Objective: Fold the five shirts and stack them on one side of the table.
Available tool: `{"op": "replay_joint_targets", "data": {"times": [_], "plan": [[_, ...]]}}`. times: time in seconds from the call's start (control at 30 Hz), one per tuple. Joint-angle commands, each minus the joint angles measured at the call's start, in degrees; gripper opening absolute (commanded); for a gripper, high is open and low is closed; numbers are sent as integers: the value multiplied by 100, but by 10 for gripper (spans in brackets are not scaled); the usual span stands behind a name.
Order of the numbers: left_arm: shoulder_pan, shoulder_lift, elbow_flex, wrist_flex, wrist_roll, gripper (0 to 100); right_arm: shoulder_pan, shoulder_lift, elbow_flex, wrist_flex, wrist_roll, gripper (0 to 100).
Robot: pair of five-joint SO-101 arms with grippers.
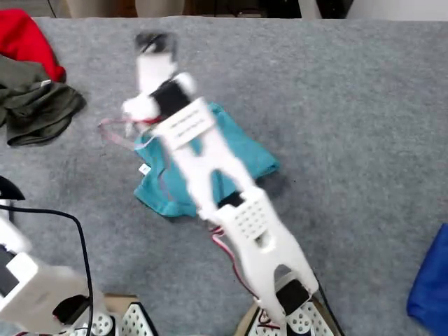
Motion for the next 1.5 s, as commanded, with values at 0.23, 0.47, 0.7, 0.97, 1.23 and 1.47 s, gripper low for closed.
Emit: {"op": "replay_joint_targets", "data": {"times": [0.23, 0.47, 0.7, 0.97, 1.23, 1.47], "plan": [[1503, -259, 0, -18, 651, 275, 2475, -1807, -295, 123, 932, 5], [3358, -233, -53, -53, 1275, 275, 3890, -2747, 1147, 132, 1345, 5], [4923, -224, -53, -62, 1354, 275, 5226, -3855, 3609, 114, 1723, 5], [5662, -215, 404, -1222, 1459, 275, 6308, -4356, 5613, 97, 2145, 5], [5670, -207, 1864, -3622, 1468, 275, 6545, -4356, 6712, -677, 2154, 5], [5591, 295, 2567, -5029, 1468, 274, 6563, -4374, 7327, -923, 2163, 5]]}}
